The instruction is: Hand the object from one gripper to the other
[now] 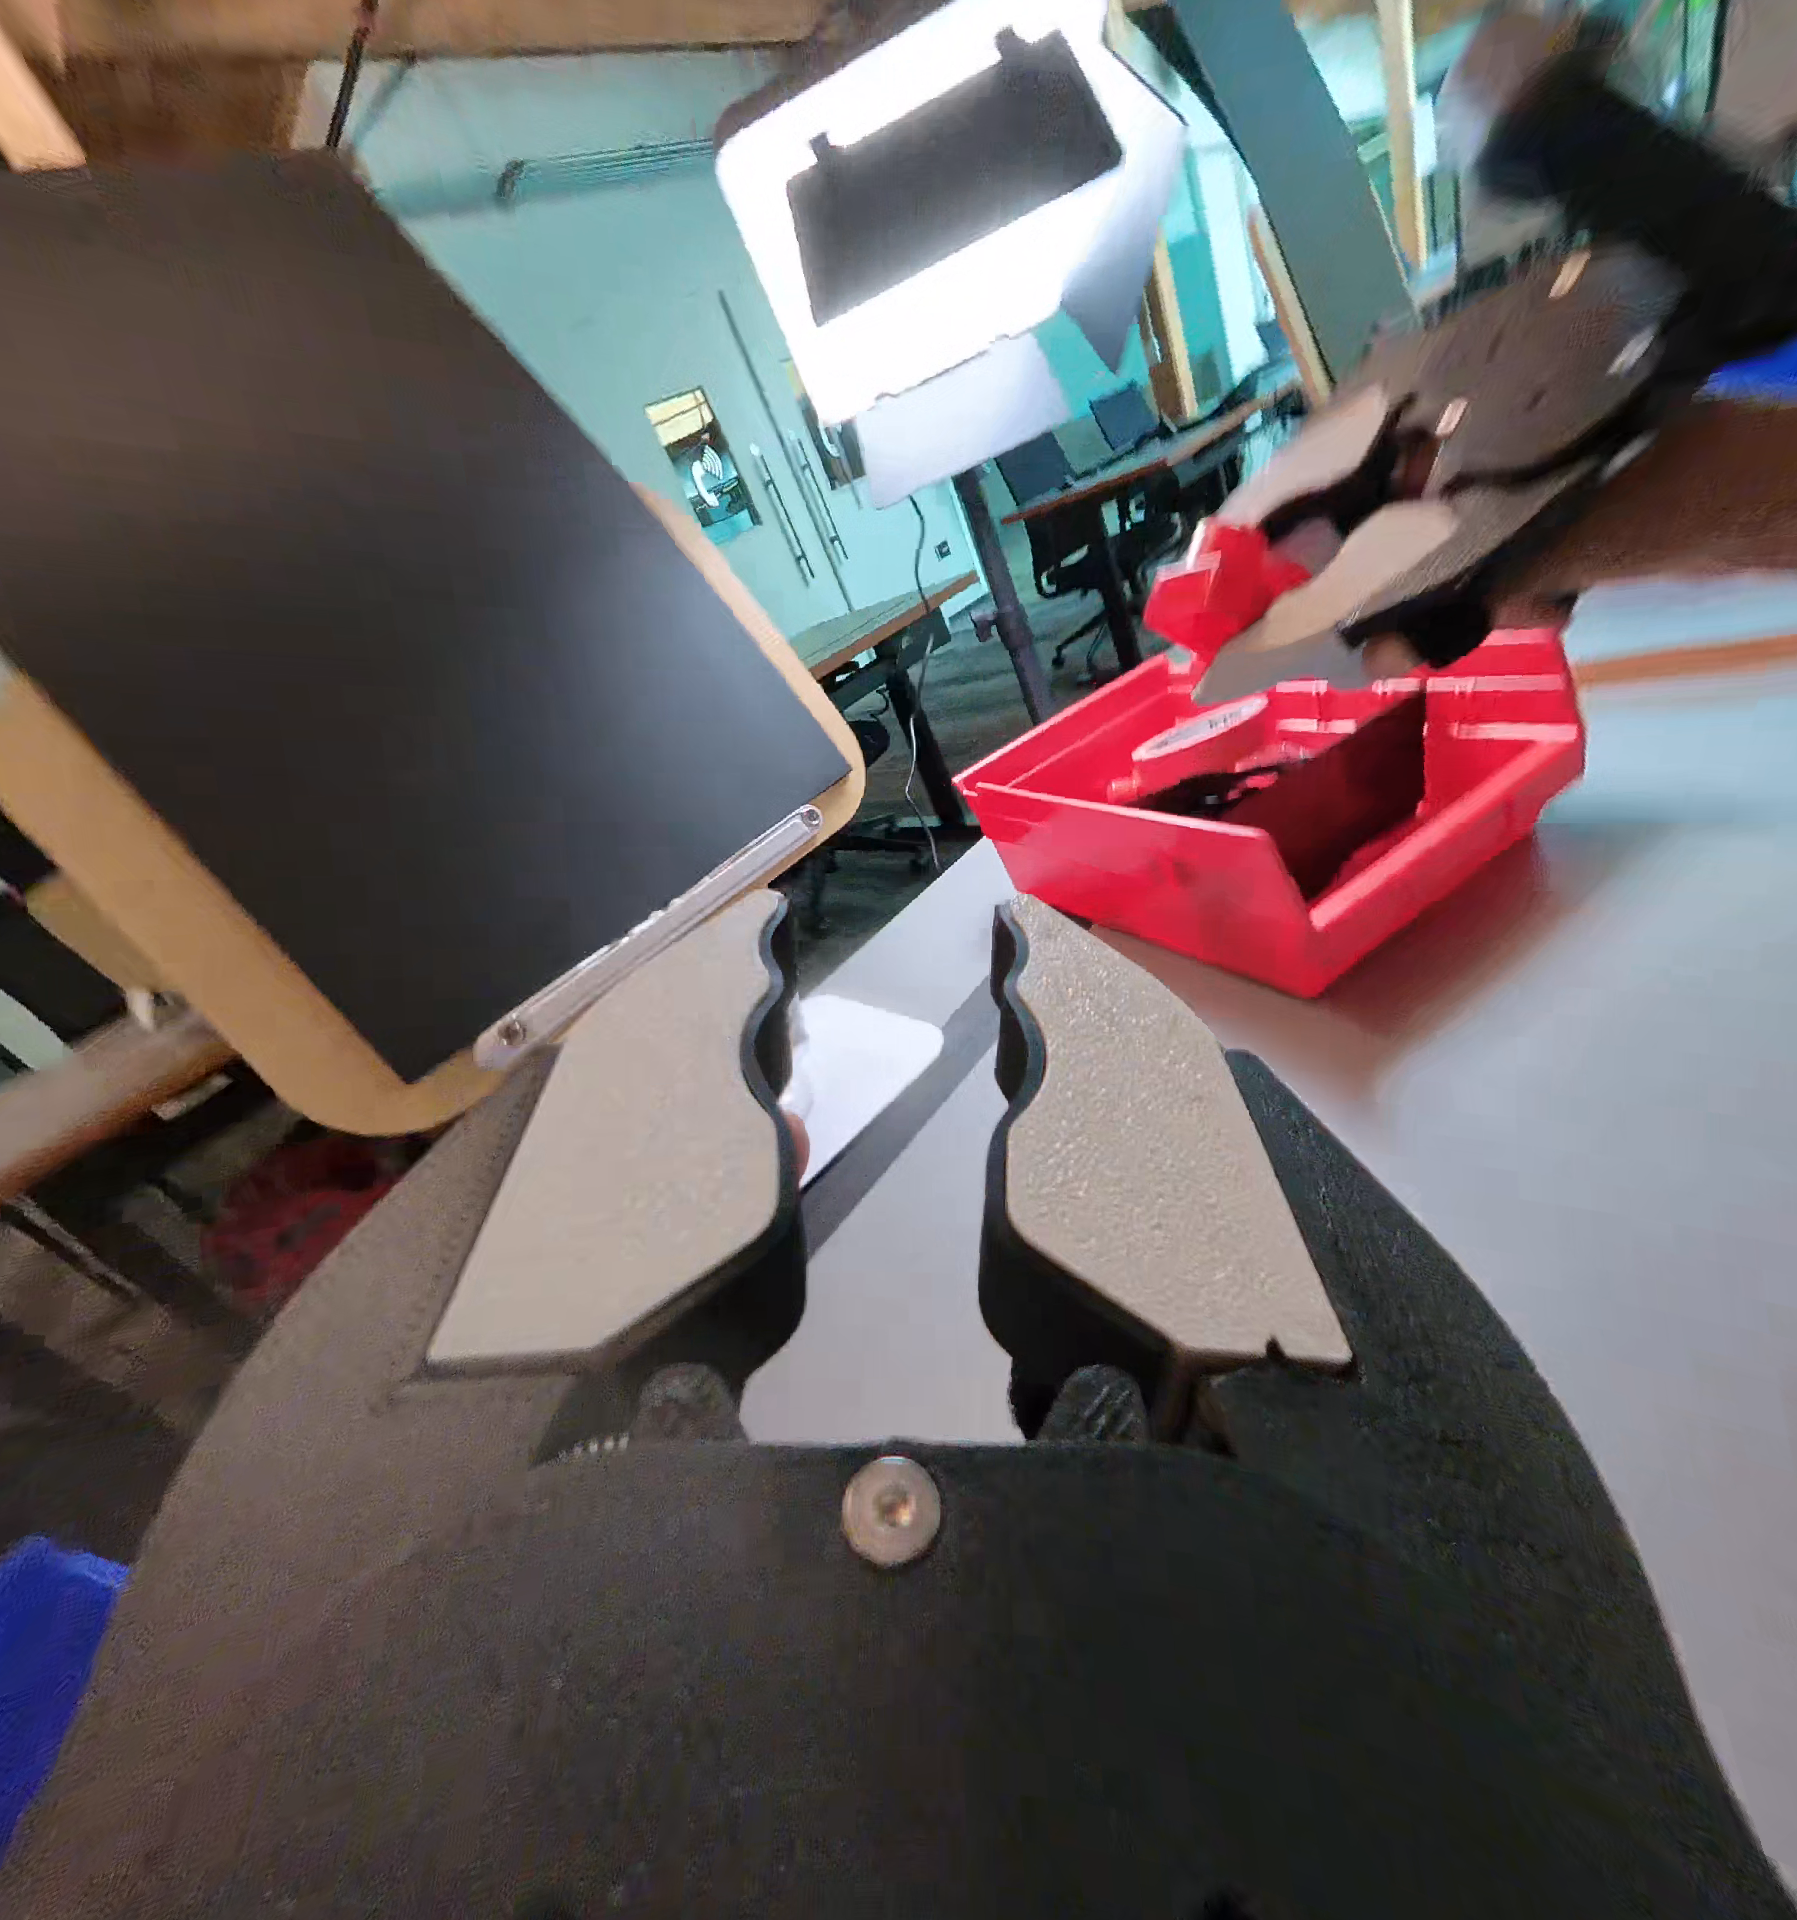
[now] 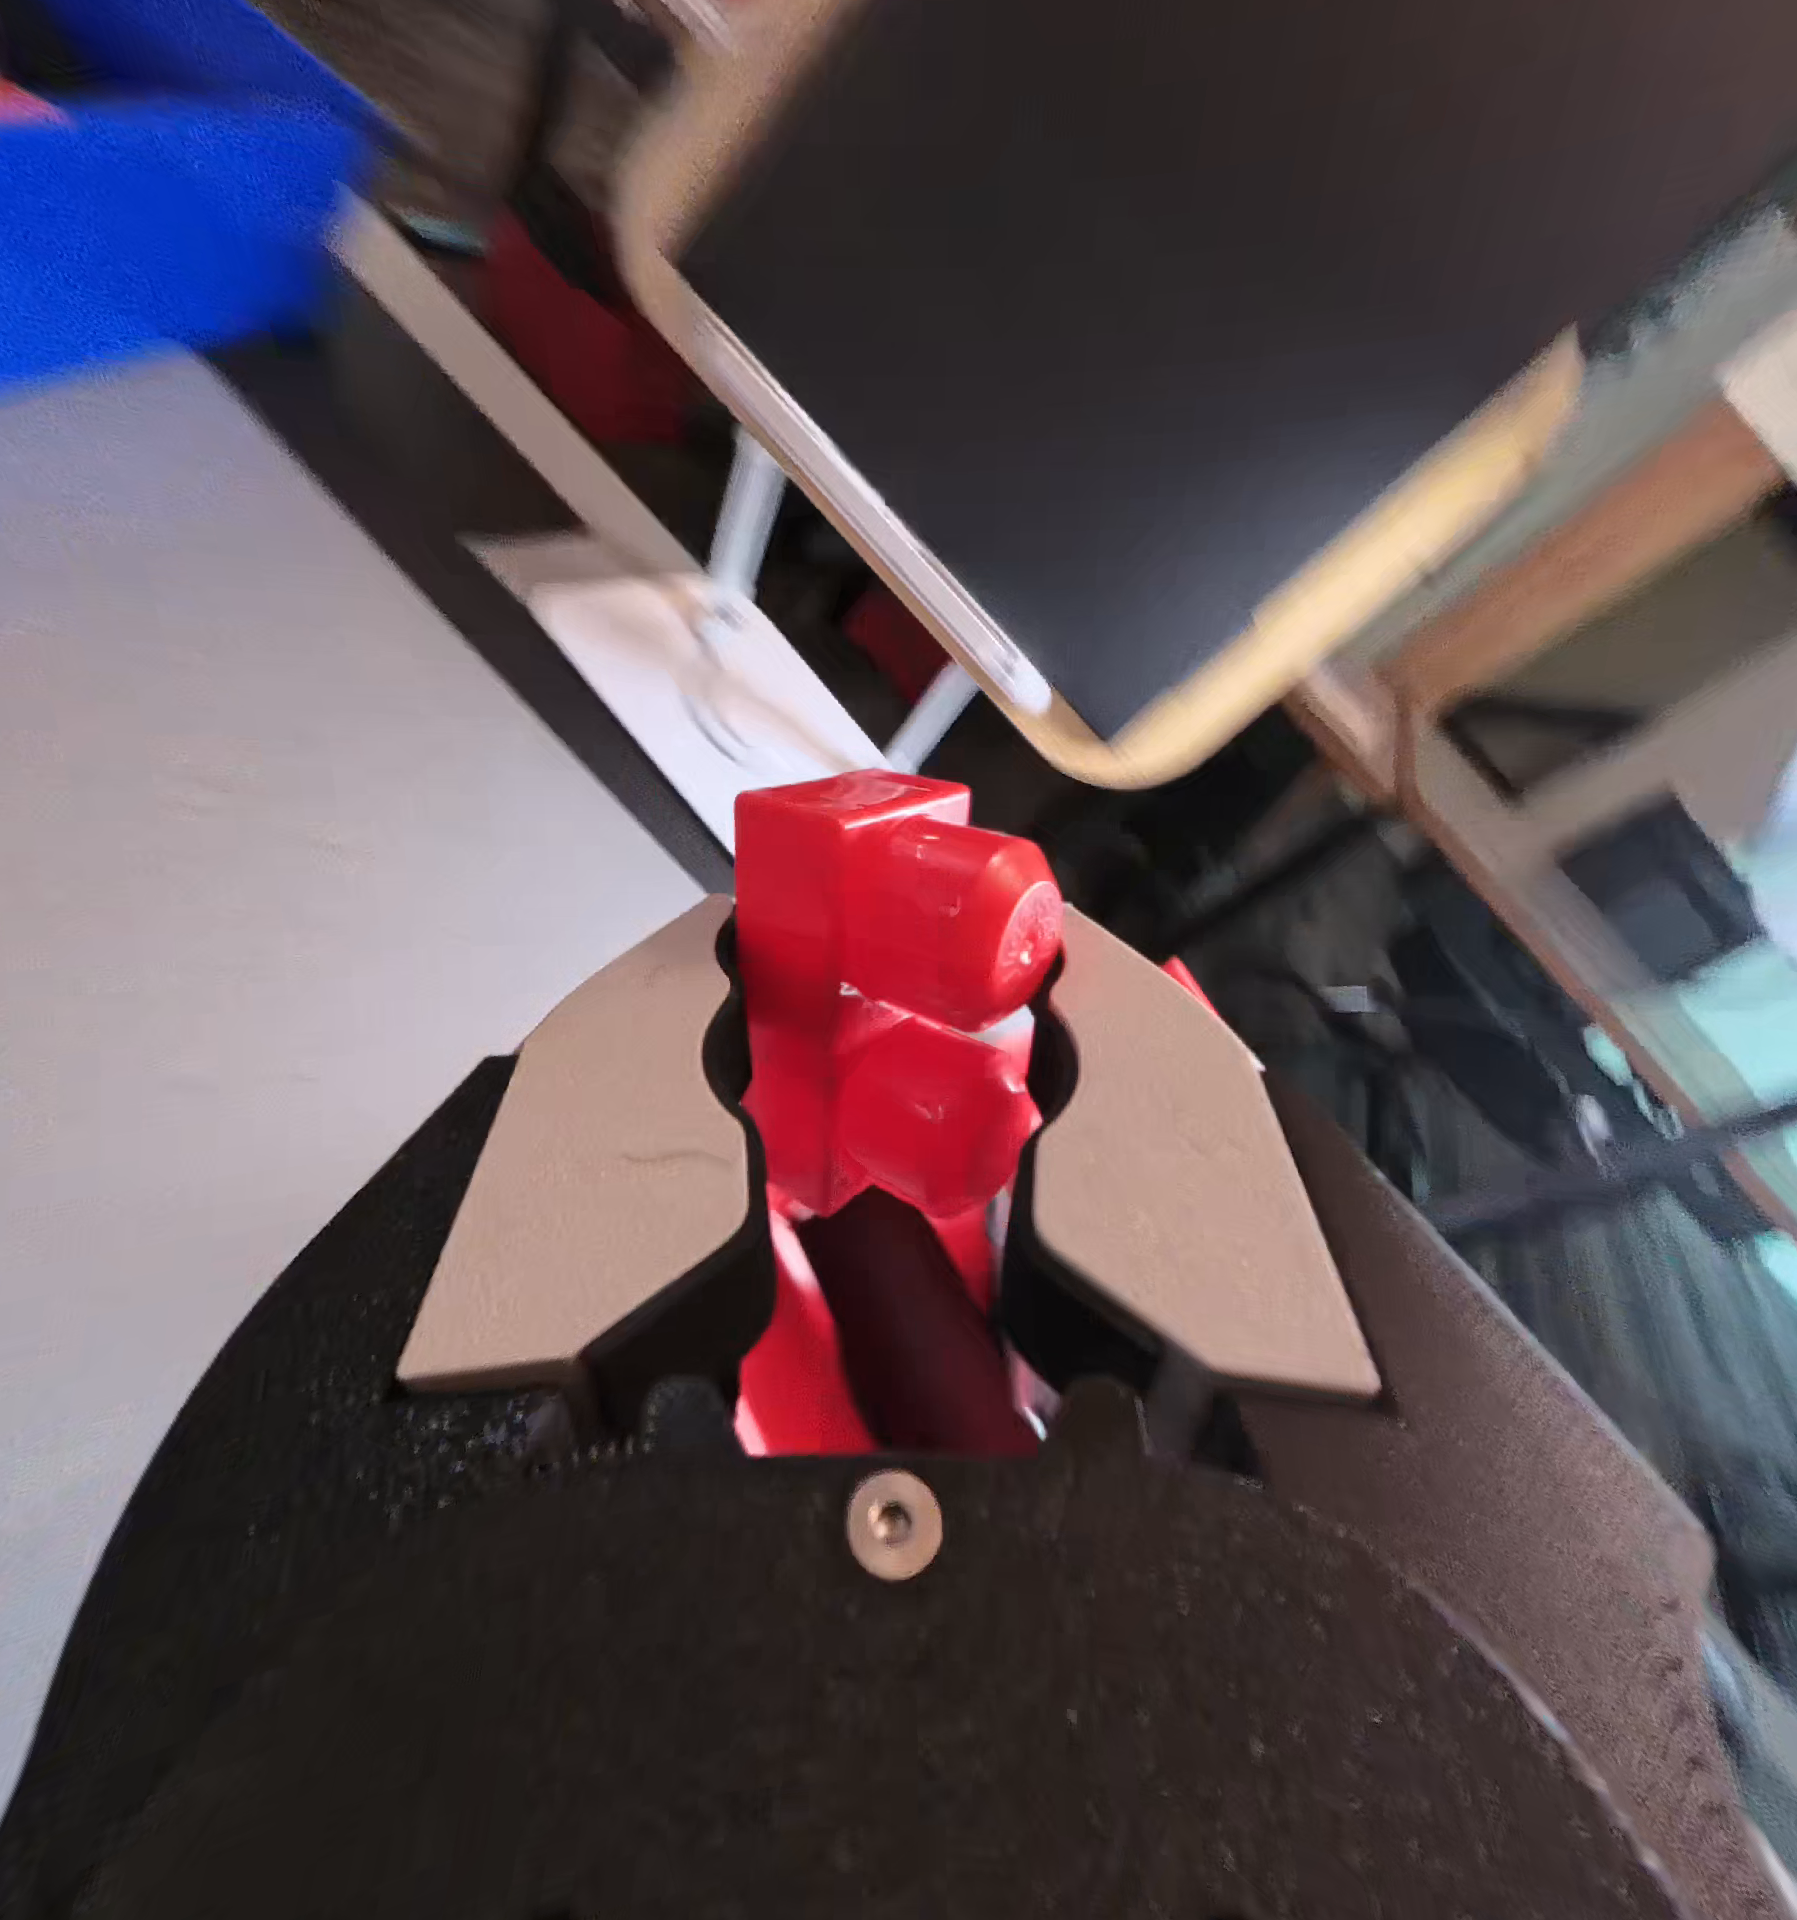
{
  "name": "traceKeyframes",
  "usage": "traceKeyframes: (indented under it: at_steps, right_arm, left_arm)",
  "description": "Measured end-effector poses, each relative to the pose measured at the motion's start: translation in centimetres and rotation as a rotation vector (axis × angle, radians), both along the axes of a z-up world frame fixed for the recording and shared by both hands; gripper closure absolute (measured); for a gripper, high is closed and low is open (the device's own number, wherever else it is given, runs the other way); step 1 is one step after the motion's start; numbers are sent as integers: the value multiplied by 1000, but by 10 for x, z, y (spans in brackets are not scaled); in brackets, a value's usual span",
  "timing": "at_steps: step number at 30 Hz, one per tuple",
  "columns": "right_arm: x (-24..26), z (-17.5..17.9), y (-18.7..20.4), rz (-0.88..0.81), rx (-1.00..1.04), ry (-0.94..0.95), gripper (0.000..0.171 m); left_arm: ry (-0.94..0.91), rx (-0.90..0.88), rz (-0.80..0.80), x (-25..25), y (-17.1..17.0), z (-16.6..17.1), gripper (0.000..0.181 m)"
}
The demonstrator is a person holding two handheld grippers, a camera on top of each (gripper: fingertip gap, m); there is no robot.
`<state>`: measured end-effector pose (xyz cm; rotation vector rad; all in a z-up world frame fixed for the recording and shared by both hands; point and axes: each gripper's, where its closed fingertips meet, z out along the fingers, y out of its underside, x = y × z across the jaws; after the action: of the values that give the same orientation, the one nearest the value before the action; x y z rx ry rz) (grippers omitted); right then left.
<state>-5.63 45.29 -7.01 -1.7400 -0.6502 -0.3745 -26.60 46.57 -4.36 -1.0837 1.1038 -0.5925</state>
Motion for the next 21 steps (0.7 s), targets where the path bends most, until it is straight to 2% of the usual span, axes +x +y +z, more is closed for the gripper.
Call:
traceKeyframes:
  at_steps: [2, 5, 6, 9, 12, 15, 21]
  right_arm:
    - [59, -19, 24, -123, -129, 20, 120]
    - [123, -38, 59, -234, -228, 96, 118]
    - [135, -41, 68, -251, -263, 148, 107]
    - [149, -20, 83, -249, -216, 279, 104]
    - [142, 4, 77, -215, -124, 312, 108]
    - [116, 18, 56, -142, -28, 349, 111]
    - [18, 16, -27, 103, 91, 567, 119]
  left_arm:
    - [-71, -85, -2, -11, 10, 9, 147]
    - [-123, -113, 17, -24, 19, 19, 150]
    - [-124, -115, 27, -27, 21, 20, 149]
    - [-131, -117, 48, -34, 26, 23, 149]
    - [-130, -112, 73, -40, 31, 25, 149]
    - [-116, -116, 112, -48, 38, 26, 149]
    - [-79, -174, 248, -90, 61, 36, 151]
